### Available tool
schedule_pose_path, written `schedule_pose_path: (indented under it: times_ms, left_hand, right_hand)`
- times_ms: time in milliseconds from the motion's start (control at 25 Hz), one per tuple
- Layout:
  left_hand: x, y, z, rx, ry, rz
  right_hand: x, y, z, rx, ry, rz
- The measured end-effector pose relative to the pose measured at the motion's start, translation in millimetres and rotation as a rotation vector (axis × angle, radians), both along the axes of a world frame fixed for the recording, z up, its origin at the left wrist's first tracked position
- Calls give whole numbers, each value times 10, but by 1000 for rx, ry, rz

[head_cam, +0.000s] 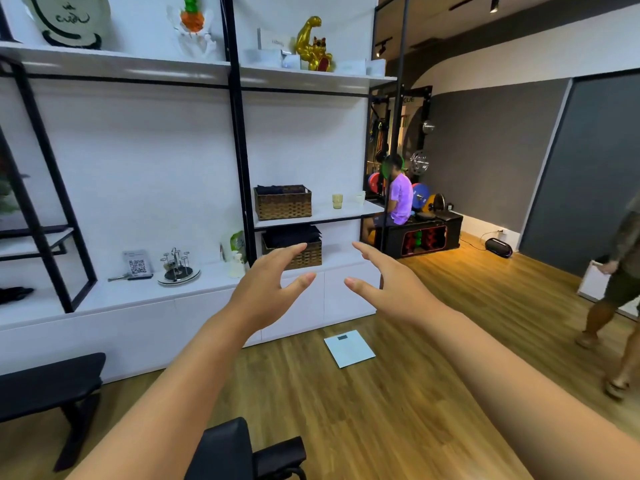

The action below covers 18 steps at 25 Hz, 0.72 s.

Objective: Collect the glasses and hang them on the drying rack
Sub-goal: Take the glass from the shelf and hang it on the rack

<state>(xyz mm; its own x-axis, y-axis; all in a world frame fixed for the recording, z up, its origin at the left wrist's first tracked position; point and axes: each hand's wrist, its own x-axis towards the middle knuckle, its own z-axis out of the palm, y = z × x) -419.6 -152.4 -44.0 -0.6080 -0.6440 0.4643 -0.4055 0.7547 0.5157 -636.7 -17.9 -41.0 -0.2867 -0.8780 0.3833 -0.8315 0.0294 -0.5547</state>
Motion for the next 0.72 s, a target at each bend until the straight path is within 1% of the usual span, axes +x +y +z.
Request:
schedule_pose_path:
  times_ms: [120, 360, 560, 720]
  left_hand:
    - [-302, -461, -16, -11, -11, 5]
    - [-831, -1110, -43, -25, -35, 18]
    - [-1428, -1612, -15, -53, -16, 77]
    - [-1990, -1911, -5, -31, -4, 139]
  right_hand:
    - [-297, -467, 12, -14, -16, -12]
    - [-907, -1168, 57, -57, -52, -8]
    - [-1509, -1763, 64, -59, -39, 63]
    - [-2115, -2190, 63, -49, -35, 137]
